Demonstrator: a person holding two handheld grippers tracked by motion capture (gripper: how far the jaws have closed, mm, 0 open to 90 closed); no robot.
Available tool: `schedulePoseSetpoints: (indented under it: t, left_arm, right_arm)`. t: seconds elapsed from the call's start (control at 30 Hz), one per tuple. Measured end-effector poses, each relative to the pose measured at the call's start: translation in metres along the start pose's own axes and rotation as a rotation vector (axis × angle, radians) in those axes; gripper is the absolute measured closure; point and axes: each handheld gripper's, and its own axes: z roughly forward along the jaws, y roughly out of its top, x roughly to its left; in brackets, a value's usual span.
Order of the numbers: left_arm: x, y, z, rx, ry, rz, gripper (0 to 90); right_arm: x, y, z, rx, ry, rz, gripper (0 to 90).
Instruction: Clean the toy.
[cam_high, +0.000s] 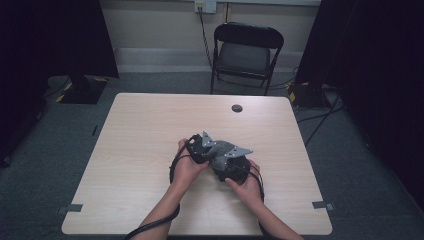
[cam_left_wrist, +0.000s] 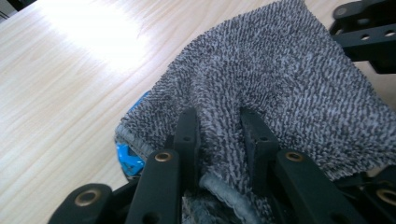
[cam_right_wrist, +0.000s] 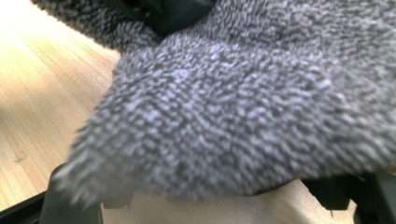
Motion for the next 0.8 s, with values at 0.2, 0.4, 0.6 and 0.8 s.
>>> schedulePoseSetpoints:
  t: [0.2,0.4,0.6,0.8]
  left_arm:
    - [0.007,0.002,0.001,0.010,0.017,-0.005,71.5]
    - [0.013,0.002,0.001,0.016,0.023,-0.016,71.5]
    - [0.019,0.002,0.004,0.022,0.035,-0.029,71.6]
    - [0.028,0.000,0.005,0.034,0.051,-0.044,71.6]
  right_arm:
    - [0.000,0.000,0.000,0.000,-0.001,-0.001,24.0]
    - [0.000,0.000,0.000,0.000,0.000,0.000,24.0]
    - [0.000,0.000,0.000,0.000,-0.001,0.000,24.0]
    - [0.000,0.000,0.000,0.000,-0.001,0.000,24.0]
